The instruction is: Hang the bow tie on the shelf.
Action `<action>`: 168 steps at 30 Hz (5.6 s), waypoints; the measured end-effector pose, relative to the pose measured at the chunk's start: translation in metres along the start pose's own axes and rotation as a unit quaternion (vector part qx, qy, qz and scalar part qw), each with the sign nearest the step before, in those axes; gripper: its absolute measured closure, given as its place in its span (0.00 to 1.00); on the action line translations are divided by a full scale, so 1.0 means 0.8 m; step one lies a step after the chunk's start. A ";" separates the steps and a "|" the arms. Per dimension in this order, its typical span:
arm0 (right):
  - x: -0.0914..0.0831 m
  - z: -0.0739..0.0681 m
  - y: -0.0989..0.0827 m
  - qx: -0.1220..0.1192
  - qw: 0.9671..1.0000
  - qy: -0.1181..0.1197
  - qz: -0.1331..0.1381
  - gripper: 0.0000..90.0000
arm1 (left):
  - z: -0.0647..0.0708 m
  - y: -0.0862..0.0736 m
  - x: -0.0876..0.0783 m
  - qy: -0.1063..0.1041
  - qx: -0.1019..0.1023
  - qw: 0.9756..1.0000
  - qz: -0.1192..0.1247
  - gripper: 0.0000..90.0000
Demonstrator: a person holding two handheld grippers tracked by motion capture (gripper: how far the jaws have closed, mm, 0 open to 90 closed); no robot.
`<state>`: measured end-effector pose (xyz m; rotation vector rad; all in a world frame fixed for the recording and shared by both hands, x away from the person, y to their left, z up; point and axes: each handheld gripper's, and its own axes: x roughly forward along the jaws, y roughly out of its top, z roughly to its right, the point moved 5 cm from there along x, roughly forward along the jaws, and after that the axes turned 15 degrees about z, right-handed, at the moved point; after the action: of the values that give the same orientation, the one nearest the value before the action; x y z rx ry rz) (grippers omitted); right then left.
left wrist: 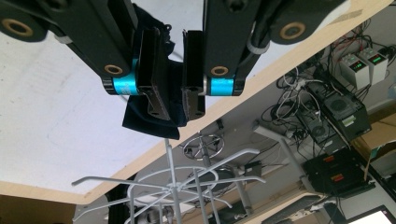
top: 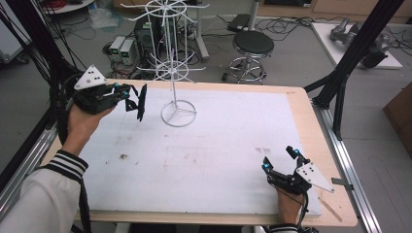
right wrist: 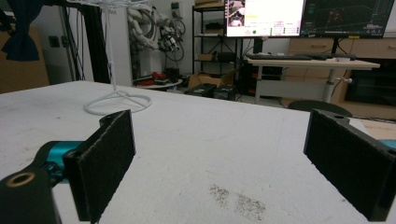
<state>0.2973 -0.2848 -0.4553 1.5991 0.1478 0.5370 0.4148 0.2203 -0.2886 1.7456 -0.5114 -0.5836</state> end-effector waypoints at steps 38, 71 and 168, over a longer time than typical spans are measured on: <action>0.000 0.000 0.000 0.000 1.000 0.001 0.001 0.09 | 0.066 0.039 0.027 -0.077 0.029 0.996 0.025 0.90; 0.000 0.000 0.000 0.003 1.000 0.000 0.001 0.09 | 0.108 0.062 0.050 -0.114 0.042 0.992 0.045 0.90; 0.002 -0.003 -0.001 -0.016 1.000 -0.003 -0.007 0.09 | 0.075 -0.209 -0.122 0.002 -0.085 0.974 0.210 0.15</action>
<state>0.2977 -0.2822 -0.4556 1.5666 0.1447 0.5218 0.3077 0.2748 -0.4520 1.4194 -0.7799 -0.3108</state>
